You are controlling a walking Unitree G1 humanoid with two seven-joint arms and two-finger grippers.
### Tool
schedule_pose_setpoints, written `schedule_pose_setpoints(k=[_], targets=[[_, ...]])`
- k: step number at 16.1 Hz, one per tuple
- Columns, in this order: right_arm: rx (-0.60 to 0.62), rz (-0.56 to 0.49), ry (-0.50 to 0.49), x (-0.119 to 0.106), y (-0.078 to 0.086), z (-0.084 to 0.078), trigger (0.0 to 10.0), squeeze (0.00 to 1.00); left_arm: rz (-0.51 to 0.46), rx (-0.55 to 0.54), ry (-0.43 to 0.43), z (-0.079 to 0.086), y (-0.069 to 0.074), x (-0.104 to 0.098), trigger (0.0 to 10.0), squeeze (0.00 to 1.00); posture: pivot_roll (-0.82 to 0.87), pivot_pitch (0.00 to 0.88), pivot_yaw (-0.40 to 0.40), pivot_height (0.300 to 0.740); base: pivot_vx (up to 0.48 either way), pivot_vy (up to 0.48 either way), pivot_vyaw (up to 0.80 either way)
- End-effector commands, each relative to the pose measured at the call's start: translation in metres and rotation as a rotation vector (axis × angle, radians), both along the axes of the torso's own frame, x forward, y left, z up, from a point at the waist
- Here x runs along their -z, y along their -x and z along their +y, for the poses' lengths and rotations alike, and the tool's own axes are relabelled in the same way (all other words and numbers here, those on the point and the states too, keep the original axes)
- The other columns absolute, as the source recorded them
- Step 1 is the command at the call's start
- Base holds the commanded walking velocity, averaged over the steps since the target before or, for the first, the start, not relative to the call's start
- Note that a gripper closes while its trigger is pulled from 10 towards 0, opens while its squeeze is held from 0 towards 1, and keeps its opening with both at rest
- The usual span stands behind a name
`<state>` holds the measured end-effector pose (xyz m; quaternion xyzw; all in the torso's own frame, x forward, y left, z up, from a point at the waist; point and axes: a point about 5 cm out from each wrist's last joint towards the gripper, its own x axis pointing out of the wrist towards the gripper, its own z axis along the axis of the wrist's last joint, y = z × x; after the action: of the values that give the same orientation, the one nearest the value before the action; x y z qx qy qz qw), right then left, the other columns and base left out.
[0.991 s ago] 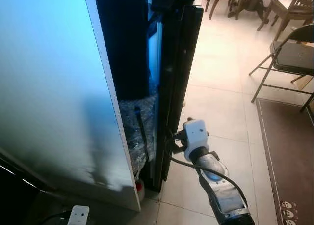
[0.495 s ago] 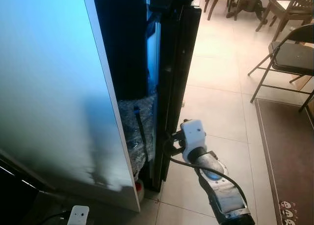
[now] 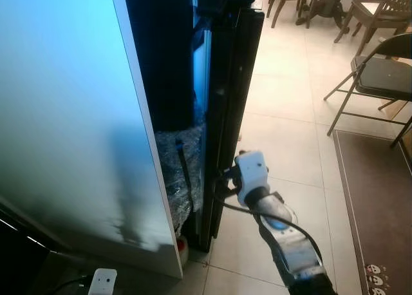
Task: Restocking fridge
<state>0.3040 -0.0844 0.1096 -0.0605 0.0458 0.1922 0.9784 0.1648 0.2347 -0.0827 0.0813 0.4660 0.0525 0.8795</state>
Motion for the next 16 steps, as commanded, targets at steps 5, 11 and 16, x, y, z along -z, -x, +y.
schedule_pose_setpoints(k=[5, 11, 16], targets=[[0.052, -0.033, -0.006, -0.004, -0.011, -0.008, 10.0, 0.0, -0.001, -0.012, 0.0, -0.001, 0.002, 0.001, 10.0, 0.0, -0.02, 0.064, -0.013, 0.74, 0.0, 0.0, 0.0], [0.229, -0.069, 0.031, -0.005, -0.017, -0.044, 10.0, 0.0, -0.005, -0.01, 0.001, -0.002, 0.002, 0.001, 10.0, 0.0, -0.03, 0.063, -0.013, 0.74, 0.0, 0.0, 0.0], [0.381, -0.075, 0.08, -0.002, -0.017, -0.085, 10.0, 0.0, -0.005, -0.007, 0.0, -0.002, 0.002, 0.001, 10.0, 0.0, -0.03, 0.064, -0.011, 0.74, 0.0, 0.0, 0.0]])
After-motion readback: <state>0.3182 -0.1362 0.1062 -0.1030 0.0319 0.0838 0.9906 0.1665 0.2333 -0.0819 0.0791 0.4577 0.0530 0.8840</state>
